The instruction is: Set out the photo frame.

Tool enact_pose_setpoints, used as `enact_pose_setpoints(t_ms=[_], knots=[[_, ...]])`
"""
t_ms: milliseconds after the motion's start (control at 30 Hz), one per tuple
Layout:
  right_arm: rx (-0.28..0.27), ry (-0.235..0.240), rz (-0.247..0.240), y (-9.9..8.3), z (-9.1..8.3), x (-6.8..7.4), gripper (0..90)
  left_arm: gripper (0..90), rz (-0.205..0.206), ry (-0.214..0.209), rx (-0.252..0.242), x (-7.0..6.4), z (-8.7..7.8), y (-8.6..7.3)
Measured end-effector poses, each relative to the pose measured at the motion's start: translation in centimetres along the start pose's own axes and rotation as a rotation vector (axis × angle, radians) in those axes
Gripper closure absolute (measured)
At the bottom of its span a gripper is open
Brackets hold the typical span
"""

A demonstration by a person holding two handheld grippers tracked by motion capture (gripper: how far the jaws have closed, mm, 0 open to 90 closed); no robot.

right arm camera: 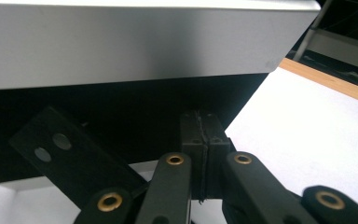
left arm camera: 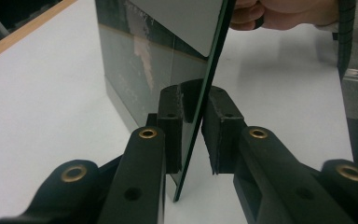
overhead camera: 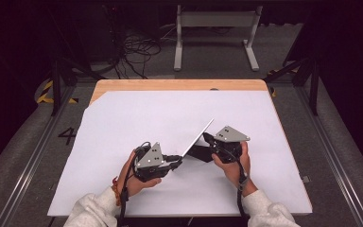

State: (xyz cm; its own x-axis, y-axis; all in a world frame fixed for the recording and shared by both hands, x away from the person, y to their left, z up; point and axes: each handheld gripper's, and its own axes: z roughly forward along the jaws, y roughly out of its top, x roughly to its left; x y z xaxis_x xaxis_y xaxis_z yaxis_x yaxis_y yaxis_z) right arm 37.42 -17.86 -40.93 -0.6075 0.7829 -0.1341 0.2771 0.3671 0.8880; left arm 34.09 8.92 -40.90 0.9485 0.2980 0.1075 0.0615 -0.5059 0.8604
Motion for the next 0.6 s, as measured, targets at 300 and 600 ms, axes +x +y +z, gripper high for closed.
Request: enact_pose_setpoints(t_ms=[300, 600], knots=[[-0.010, 0.021, -0.028, 0.3, 0.1, 0.9, 90.0, 75.9, 0.010, 0.002, 0.003, -0.5, 0.2, 0.1], [-0.010, 0.025, -0.072, 0.5, -0.7, 1.9, 90.0, 74.3, 0.041, -0.009, 0.010, -1.2, 0.4, 0.4]])
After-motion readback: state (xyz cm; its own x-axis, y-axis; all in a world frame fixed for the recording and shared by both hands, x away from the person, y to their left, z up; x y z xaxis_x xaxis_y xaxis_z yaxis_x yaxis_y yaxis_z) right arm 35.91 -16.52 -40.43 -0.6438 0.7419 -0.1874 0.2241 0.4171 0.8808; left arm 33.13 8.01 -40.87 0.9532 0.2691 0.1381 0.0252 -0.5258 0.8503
